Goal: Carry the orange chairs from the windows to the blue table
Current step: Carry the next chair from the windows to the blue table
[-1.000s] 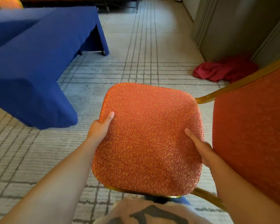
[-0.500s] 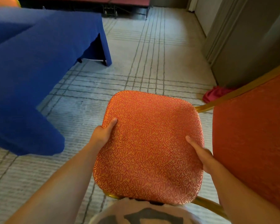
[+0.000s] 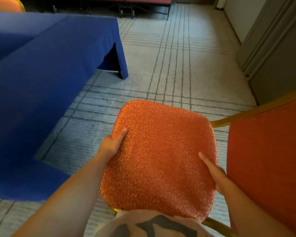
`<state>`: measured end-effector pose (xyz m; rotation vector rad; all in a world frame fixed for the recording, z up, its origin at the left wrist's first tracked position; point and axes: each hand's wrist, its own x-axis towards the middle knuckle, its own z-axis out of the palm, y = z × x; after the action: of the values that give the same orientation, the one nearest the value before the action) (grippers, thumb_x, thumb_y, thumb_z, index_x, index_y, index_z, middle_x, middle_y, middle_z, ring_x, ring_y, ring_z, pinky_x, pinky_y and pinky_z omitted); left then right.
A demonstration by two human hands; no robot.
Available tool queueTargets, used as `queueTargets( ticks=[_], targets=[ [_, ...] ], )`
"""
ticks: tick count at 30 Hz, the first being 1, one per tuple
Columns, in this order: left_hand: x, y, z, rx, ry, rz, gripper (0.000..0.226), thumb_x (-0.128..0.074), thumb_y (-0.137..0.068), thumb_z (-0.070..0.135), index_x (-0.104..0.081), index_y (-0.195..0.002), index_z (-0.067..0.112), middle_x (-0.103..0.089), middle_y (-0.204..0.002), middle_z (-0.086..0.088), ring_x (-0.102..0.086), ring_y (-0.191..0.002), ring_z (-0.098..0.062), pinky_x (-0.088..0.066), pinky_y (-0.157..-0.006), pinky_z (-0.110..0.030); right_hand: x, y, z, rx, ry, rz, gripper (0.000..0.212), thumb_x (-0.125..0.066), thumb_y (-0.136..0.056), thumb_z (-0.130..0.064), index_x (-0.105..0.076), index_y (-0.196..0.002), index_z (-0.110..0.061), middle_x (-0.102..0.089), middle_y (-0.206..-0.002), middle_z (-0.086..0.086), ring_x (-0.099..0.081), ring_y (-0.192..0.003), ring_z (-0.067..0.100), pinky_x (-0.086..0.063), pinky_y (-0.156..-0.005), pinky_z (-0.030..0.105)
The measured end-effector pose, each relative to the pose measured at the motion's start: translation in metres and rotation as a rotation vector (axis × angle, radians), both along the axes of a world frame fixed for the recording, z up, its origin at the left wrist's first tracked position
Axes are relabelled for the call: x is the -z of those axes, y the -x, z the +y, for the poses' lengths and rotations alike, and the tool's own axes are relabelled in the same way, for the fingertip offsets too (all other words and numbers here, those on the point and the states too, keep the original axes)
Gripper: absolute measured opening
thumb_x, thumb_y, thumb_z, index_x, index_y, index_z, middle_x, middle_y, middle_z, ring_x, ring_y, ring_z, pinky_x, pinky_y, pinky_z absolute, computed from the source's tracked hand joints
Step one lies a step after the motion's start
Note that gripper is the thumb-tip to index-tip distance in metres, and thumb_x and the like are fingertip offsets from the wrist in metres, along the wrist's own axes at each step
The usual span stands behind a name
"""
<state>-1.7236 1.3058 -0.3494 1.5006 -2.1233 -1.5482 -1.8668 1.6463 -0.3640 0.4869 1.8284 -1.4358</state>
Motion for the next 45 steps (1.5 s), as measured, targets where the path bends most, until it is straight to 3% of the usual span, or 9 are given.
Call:
queueTargets(
  ticks=[6,13,18,21,24,32,36,40,45],
  targets=[
    [-0.023,0.096,-0.122,-0.011,0.063,0.090,0.087,-0.058,-0.064,0.082,-0.068,-0.109,0.008,-0.068,-0.106,-0.012,-0.063,-0.105,-0.028,-0.039,-0.080,-0.028,-0.022,0.088,-0.119,0.040,0.024,0.066,0.080,-0.081,-0.063,-0.059,-0.063,-0.124,-0.011,-0.071,-0.111,0.012,-0.067,-0.102,0.030,-0.051,-0.098,0.047],
    [-0.023,0.204,-0.228,0.009,-0.009,0.083,0.094,-0.059,-0.059,0.085,-0.065,-0.111,0.007,-0.066,-0.110,-0.014,-0.062,-0.105,-0.030,-0.046,-0.087,-0.033,-0.020,0.196,-0.220,0.057,0.008,0.085,0.080,-0.081,-0.063,-0.059,-0.063,-0.123,-0.010,-0.071,-0.109,0.012,-0.067,-0.099,0.029,-0.053,-0.094,0.044],
    [-0.009,0.311,-0.307,0.011,-0.006,0.067,0.083,-0.055,-0.048,0.089,-0.063,-0.084,0.015,-0.064,-0.092,-0.007,-0.064,-0.102,-0.028,-0.042,-0.081,-0.030,-0.003,0.307,-0.305,0.059,-0.021,0.104,0.081,-0.080,-0.063,-0.059,-0.063,-0.125,-0.010,-0.069,-0.115,0.012,-0.063,-0.109,0.032,-0.046,-0.104,0.048],
    [-0.018,0.380,-0.358,-0.015,-0.011,0.080,0.112,-0.054,-0.039,0.096,-0.065,-0.109,0.010,-0.065,-0.111,-0.013,-0.061,-0.107,-0.030,-0.044,-0.086,-0.034,-0.007,0.380,-0.357,0.051,0.004,0.107,0.078,-0.080,-0.065,-0.059,-0.063,-0.125,-0.012,-0.069,-0.115,0.011,-0.064,-0.107,0.030,-0.048,-0.102,0.047],
    [-0.026,0.449,-0.404,-0.021,-0.052,0.064,0.126,-0.053,-0.036,0.097,-0.060,-0.122,0.006,-0.061,-0.123,-0.016,-0.059,-0.111,-0.033,-0.044,-0.089,-0.036,-0.013,0.455,-0.402,0.036,-0.007,0.084,0.080,-0.081,-0.063,-0.059,-0.064,-0.124,-0.011,-0.070,-0.113,0.012,-0.066,-0.105,0.030,-0.050,-0.099,0.048],
    [-0.015,0.586,-0.510,-0.011,-0.027,-0.025,0.113,-0.049,-0.050,0.091,-0.058,-0.122,0.005,-0.061,-0.114,-0.013,-0.058,-0.101,-0.029,-0.037,-0.081,-0.033,-0.002,0.595,-0.514,0.020,-0.001,-0.007,0.072,-0.081,-0.065,-0.057,-0.066,-0.119,-0.011,-0.073,-0.105,0.013,-0.069,-0.095,0.030,-0.056,-0.081,0.043],
    [-0.004,0.664,-0.579,0.019,-0.031,-0.052,0.112,-0.049,-0.051,0.091,-0.056,-0.123,0.004,-0.061,-0.108,-0.012,-0.058,-0.097,-0.030,-0.037,-0.080,-0.033,0.010,0.666,-0.584,0.055,-0.004,-0.011,0.067,-0.079,-0.070,-0.054,-0.064,-0.118,-0.011,-0.071,-0.095,0.008,-0.065,-0.083,0.025,-0.048,-0.061,0.032],
    [-0.007,0.756,-0.657,0.048,-0.039,-0.057,0.109,-0.046,-0.052,0.091,-0.058,-0.118,0.006,-0.056,-0.089,-0.003,-0.050,-0.077,-0.019,-0.036,-0.076,-0.034,0.009,0.748,-0.659,0.081,-0.010,0.015,0.064,-0.078,-0.070,-0.057,-0.064,-0.117,-0.015,-0.071,-0.095,0.004,-0.065,-0.084,0.021,-0.046,-0.061,0.030],
    [-0.024,0.853,-0.741,0.079,-0.025,-0.018,0.106,-0.047,-0.055,0.094,-0.059,-0.122,0.013,-0.062,-0.109,-0.005,-0.054,-0.084,-0.020,-0.040,-0.079,-0.035,-0.013,0.837,-0.736,0.112,-0.012,0.090,0.070,-0.079,-0.069,-0.058,-0.063,-0.122,-0.015,-0.069,-0.100,0.003,-0.063,-0.086,0.018,-0.049,-0.072,0.032]
  ],
)
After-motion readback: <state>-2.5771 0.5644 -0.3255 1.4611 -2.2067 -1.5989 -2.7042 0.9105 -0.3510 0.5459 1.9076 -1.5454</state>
